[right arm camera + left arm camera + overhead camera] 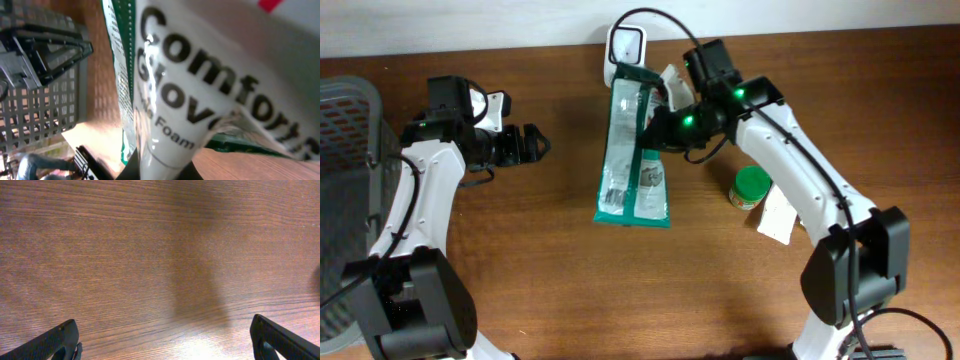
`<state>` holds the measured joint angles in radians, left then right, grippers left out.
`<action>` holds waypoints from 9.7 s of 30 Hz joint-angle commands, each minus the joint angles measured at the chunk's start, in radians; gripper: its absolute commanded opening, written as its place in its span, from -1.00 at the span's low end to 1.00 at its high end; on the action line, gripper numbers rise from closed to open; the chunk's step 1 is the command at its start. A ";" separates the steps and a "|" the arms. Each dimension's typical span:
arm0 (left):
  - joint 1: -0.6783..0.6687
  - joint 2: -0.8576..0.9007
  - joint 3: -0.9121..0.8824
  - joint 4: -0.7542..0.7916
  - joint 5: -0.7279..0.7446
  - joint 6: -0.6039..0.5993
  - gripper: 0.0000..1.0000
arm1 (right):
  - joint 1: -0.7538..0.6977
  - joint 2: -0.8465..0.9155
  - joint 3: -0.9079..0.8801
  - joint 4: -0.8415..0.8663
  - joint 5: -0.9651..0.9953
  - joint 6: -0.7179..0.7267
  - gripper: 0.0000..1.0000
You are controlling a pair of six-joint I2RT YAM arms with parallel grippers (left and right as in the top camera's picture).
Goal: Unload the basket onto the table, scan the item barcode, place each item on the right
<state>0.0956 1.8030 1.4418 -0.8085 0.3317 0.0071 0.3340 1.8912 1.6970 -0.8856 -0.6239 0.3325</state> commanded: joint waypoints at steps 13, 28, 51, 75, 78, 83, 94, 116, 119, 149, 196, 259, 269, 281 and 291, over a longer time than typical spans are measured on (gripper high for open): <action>-0.001 0.003 0.000 -0.001 -0.007 0.008 0.99 | -0.158 -0.202 0.000 -0.100 0.007 -0.011 -0.92; -0.001 0.003 0.000 -0.001 -0.007 0.008 0.99 | -0.111 -0.202 0.152 -0.137 0.198 -0.054 -0.92; -0.001 0.003 0.000 -0.001 -0.007 0.008 0.99 | 0.148 0.355 0.185 1.199 0.911 -1.056 -0.91; -0.001 0.003 0.000 -0.001 -0.007 0.008 0.99 | 0.190 0.156 0.185 0.986 0.853 -0.778 -0.92; -0.001 0.003 0.000 -0.001 -0.007 0.008 0.99 | 0.165 -0.048 0.185 0.642 0.834 -0.553 -0.92; -0.001 0.003 0.000 -0.001 -0.007 0.008 0.99 | 0.056 -0.322 0.185 0.055 0.833 -0.242 -0.92; -0.001 0.003 0.000 -0.001 -0.007 0.008 0.99 | -0.403 -0.362 0.021 -0.565 0.669 -0.172 -0.92; -0.001 0.003 0.000 -0.001 -0.007 0.008 0.99 | -0.550 -0.106 -0.330 -0.259 0.476 -0.272 -0.10; -0.001 0.003 0.000 -0.001 -0.007 0.008 0.99 | -0.552 -0.106 -0.312 -0.294 0.473 -0.272 0.49; -0.001 0.003 0.000 -0.001 -0.007 0.008 0.99 | -0.306 -0.874 0.060 -0.604 0.433 -0.295 0.97; -0.001 0.003 0.000 -0.001 -0.007 0.008 0.98 | -0.262 -1.888 -1.691 0.826 0.414 -0.769 0.97; -0.092 -1.796 -1.432 0.735 -0.243 0.324 0.98 | -0.262 -1.888 -1.691 0.826 0.414 -0.769 0.97; -0.092 -1.796 -1.432 0.735 -0.243 0.324 0.98 | -0.262 -1.888 -1.691 0.826 0.414 -0.769 0.97; -0.092 -1.796 -1.432 0.735 -0.243 0.324 0.98 | -0.262 -1.888 -1.691 0.826 0.414 -0.769 0.97; -0.092 -1.796 -1.432 0.735 -0.243 0.323 0.98 | -0.262 -1.888 -1.691 0.826 0.414 -0.769 0.97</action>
<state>0.0013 0.0147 0.0113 -0.0658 0.0963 0.3225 0.0662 0.0109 0.0105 -0.0540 -0.2047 -0.4442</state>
